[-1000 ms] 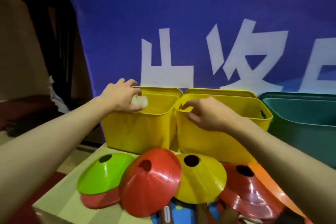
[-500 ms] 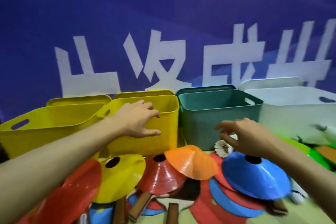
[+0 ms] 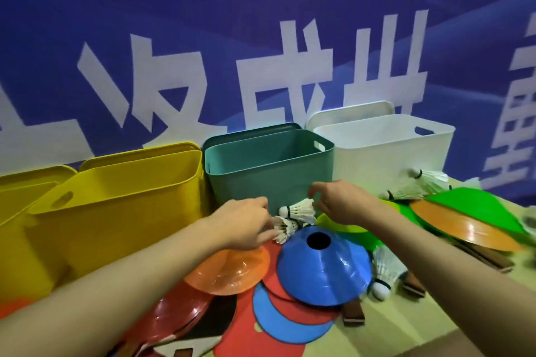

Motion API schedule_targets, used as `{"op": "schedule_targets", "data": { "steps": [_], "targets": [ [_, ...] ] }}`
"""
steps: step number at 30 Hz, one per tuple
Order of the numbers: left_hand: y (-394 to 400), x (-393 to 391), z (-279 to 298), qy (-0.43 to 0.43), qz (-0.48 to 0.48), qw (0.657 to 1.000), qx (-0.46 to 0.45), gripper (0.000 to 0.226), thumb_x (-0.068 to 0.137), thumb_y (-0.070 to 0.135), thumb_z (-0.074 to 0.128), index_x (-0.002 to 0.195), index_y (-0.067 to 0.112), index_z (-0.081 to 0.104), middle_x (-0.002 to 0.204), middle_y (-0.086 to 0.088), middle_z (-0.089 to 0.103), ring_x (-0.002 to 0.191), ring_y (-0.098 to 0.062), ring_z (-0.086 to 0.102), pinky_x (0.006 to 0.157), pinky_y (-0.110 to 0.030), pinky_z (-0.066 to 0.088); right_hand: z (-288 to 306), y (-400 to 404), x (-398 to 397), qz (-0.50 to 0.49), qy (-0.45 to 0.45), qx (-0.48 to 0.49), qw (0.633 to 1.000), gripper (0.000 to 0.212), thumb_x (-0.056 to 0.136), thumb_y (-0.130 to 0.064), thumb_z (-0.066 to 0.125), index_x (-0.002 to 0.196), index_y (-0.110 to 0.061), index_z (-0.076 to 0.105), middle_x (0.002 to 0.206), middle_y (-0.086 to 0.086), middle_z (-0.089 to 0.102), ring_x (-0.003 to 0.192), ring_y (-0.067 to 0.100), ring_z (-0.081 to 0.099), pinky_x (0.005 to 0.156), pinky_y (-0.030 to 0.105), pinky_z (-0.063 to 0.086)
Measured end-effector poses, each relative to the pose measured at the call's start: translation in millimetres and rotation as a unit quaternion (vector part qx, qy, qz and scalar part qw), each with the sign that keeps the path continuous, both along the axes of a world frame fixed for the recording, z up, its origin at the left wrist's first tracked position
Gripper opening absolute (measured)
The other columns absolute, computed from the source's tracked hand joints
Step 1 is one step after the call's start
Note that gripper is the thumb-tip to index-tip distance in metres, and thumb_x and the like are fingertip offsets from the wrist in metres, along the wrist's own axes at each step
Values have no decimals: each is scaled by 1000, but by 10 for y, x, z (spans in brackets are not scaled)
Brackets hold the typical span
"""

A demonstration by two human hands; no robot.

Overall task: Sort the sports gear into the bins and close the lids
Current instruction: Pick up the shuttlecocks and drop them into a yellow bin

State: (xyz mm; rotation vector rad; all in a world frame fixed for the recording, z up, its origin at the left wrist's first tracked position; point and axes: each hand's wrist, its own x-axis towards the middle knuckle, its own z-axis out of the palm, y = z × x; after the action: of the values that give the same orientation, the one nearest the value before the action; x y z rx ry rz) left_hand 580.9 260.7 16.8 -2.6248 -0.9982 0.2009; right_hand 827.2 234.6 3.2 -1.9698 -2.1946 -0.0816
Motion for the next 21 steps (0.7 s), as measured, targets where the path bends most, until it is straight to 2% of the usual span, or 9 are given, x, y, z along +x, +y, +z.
{"op": "schedule_targets", "data": {
  "steps": [3, 6, 9, 13, 16, 21],
  "targets": [
    [98, 104, -233, -10, -36, 999, -30, 32, 104, 51, 41, 129, 38, 55, 120, -2, 56, 112, -26, 60, 80, -42, 55, -122, 188, -58, 22, 28, -19, 999, 33, 102, -33, 53, 135, -35, 54, 112, 11, 71, 107, 35, 64, 80, 39, 51],
    [191, 150, -418, -5, -71, 996, -50, 39, 105, 45, 39, 144, 42, 43, 130, 0, 60, 116, -27, 59, 82, -44, 56, -224, 293, -69, 34, 66, -42, 996, 44, 101, -29, 55, 145, -35, 53, 126, 10, 70, 116, 34, 62, 93, 38, 50],
    [281, 196, -534, -15, -82, 995, -59, 44, 105, 36, 40, 149, 38, 38, 137, 1, 58, 119, -27, 58, 83, -45, 56, -288, 328, -81, 31, 97, -64, 993, 42, 100, -28, 57, 142, -32, 58, 133, 7, 68, 121, 30, 62, 97, 31, 46],
    [325, 203, -595, 1, -77, 996, -54, 41, 104, 34, 37, 145, 32, 37, 135, 0, 59, 118, -31, 61, 79, -47, 57, -298, 275, -119, 55, 132, -1, 990, 40, 99, -24, 58, 138, -26, 64, 129, 6, 69, 114, 26, 65, 94, 28, 45],
    [288, 133, -549, 0, -83, 996, -34, 44, 101, 33, 43, 145, 27, 40, 132, -3, 59, 117, -30, 59, 77, -46, 56, -238, 199, -141, 85, 159, 52, 982, 39, 98, -19, 60, 136, -18, 66, 123, 9, 68, 106, 26, 66, 97, 29, 46],
    [169, -148, -324, 0, -102, 995, 20, 49, 100, 36, 49, 145, 18, 44, 127, -4, 63, 121, -29, 51, 91, -47, 54, -2, -32, -196, 108, 197, 123, 967, 36, 93, -14, 66, 128, -18, 72, 121, 2, 70, 109, 18, 65, 87, 4, 33]
  ]
}}
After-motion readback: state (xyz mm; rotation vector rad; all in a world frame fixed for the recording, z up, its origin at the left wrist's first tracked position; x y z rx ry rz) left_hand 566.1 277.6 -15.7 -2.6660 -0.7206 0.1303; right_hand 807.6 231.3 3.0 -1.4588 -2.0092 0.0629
